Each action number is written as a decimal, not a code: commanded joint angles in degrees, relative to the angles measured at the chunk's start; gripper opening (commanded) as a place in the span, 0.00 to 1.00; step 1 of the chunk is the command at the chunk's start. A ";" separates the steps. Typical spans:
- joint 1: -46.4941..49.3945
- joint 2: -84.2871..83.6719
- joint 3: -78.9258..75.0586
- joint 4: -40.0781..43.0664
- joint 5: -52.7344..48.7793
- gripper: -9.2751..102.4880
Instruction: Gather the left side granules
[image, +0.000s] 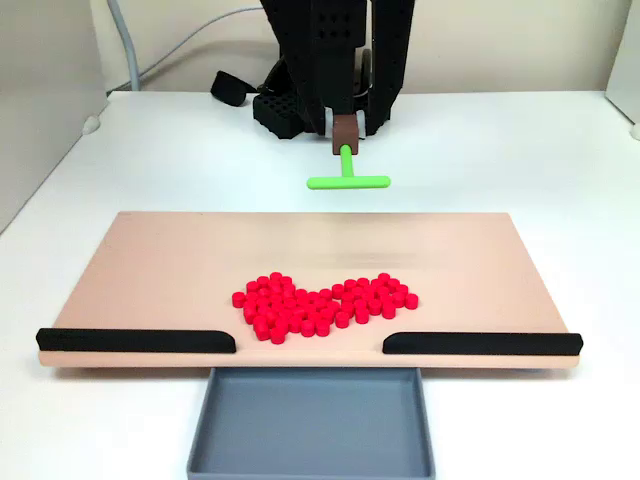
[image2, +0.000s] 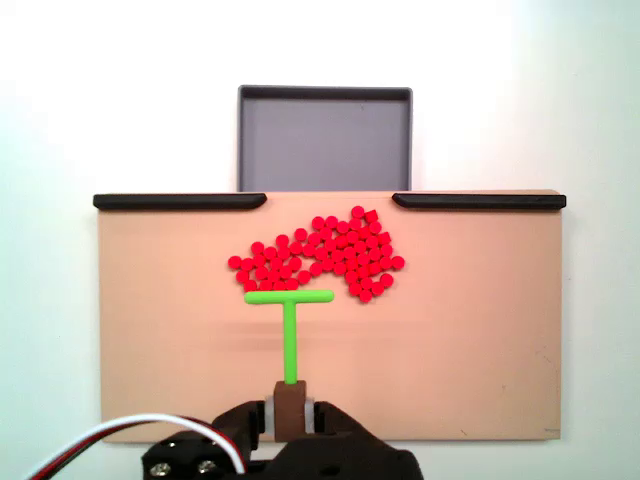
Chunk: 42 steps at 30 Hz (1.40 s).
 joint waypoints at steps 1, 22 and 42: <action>-0.18 1.32 0.00 0.18 0.00 0.08; 0.18 0.97 -0.09 0.18 0.26 0.08; 0.70 1.41 -0.09 0.18 -1.14 0.08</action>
